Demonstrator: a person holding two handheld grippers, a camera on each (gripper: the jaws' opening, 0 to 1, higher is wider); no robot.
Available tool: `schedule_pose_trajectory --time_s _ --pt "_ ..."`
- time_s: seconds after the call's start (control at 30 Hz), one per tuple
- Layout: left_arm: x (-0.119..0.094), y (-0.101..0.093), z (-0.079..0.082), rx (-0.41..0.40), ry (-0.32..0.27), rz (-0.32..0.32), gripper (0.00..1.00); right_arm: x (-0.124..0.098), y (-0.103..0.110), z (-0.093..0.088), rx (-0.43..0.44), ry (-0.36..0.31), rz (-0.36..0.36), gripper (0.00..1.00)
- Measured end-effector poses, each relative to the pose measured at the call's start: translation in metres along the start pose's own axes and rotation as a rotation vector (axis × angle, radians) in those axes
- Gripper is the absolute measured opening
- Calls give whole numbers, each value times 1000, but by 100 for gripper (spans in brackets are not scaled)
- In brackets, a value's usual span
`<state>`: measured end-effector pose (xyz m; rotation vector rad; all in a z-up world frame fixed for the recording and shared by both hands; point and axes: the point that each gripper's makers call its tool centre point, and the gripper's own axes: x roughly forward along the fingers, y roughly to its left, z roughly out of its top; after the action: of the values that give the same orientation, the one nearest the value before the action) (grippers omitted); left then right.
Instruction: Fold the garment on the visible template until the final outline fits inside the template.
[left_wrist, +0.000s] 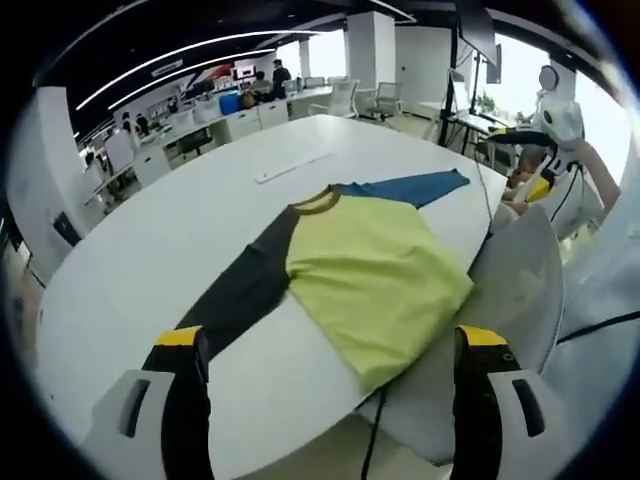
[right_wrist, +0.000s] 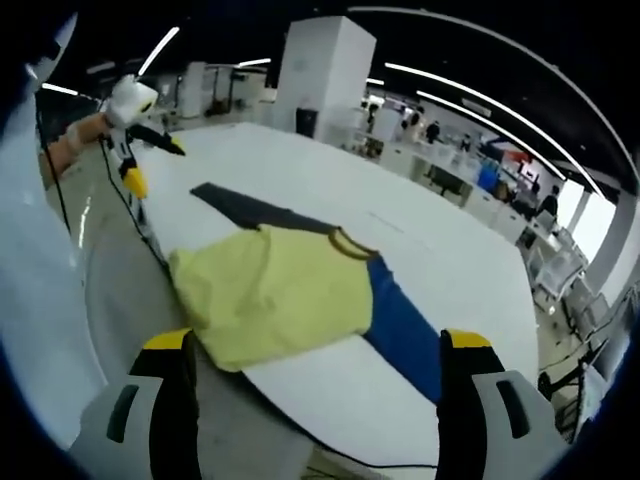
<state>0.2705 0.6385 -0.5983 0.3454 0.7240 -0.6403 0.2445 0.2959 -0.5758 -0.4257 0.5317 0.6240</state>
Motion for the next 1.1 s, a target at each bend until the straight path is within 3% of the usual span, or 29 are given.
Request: schedule_pose_trajectory --time_s 0.23,0.57,1.1 --pt "-8 -7 0 -62 -38 6 100 0 -5 3 25 5 -60 100" --pt "-1 -7 -2 -103 -49 17 100 10 5 7 54 -8 -22 100" --pt "14 -1 1 -124 -42 -9 99 19 -7 7 81 -4 -30 100"
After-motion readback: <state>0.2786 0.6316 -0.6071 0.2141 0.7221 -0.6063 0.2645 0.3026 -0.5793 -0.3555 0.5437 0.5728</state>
